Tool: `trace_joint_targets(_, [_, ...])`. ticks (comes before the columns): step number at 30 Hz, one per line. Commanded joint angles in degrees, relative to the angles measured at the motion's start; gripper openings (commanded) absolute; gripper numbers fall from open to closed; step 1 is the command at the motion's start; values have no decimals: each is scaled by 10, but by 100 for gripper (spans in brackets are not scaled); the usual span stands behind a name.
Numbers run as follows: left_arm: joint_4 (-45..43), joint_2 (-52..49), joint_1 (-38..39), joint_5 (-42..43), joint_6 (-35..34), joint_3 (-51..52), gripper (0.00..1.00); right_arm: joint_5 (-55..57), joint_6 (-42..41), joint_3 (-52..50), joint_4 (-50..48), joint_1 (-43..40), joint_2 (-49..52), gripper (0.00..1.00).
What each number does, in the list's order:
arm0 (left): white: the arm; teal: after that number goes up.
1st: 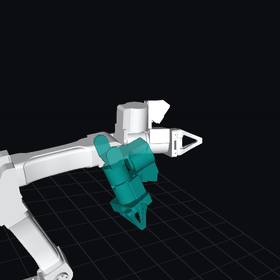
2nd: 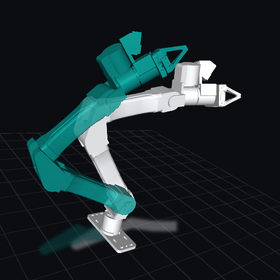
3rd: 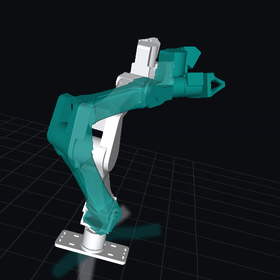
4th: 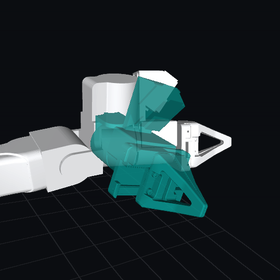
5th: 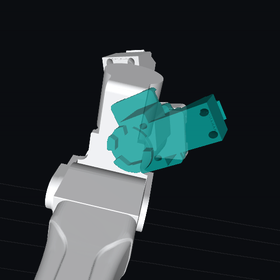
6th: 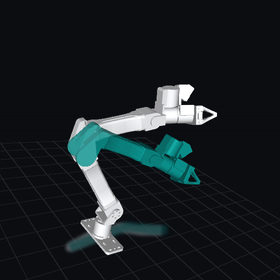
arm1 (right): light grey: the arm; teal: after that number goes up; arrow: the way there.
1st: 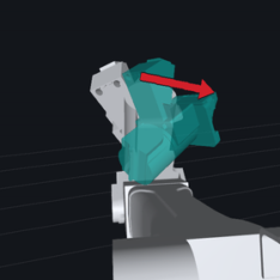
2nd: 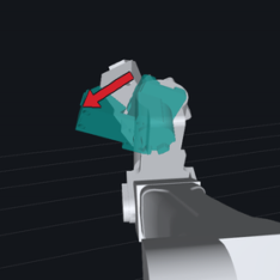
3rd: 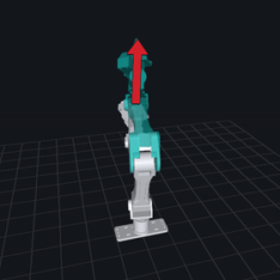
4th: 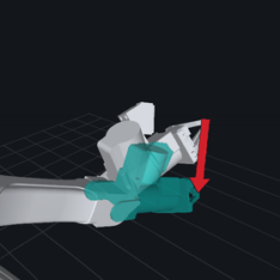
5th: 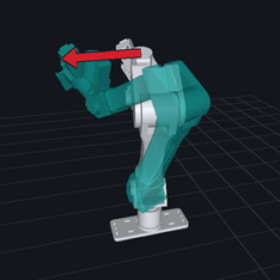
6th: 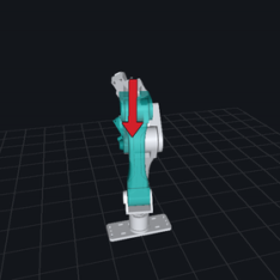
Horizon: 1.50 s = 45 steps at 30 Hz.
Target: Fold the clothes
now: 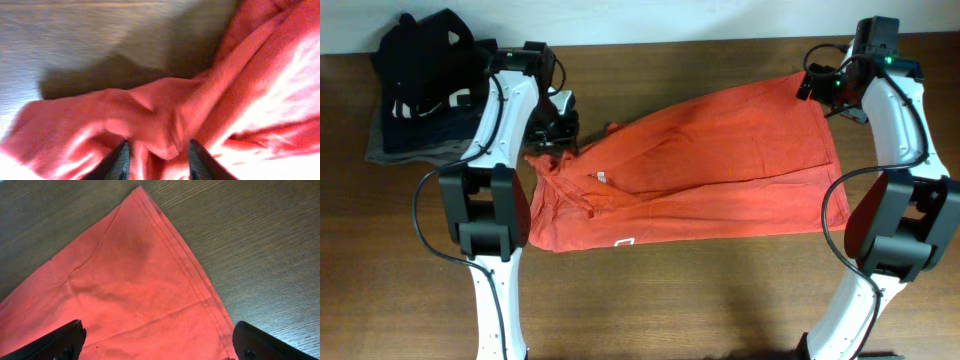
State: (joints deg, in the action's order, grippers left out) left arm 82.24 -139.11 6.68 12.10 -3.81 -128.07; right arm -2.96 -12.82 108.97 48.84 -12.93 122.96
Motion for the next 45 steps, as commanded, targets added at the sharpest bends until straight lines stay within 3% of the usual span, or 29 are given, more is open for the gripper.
trace_joint_targets(1, [-25, -4, -3, -65, 6, -13, 47, 6, 6, 9, -1, 0, 2, 99])
trace_joint_targets(7, [-129, -4, -3, -18, -11, -24, 49, 6, 6, 9, 2, 0, 2, 99])
trace_joint_targets(11, [-152, -14, -3, 2, -10, -24, 49, 6, 6, 9, 3, 0, 2, 99])
trace_joint_targets(18, [-77, -50, -3, 38, -11, -24, 44, 6, 6, 9, 10, 0, 2, 99])
trace_joint_targets(24, [-55, -50, -4, -57, -59, -24, 42, 6, 6, 9, 13, 0, 2, 99])
trace_joint_targets(33, [-45, -50, -5, -94, -87, -51, 40, 7, 6, 9, 13, 0, 2, 99])
trace_joint_targets(45, [0, -57, 0, 42, -76, -50, 41, 6, 6, 9, 14, 0, 2, 99])
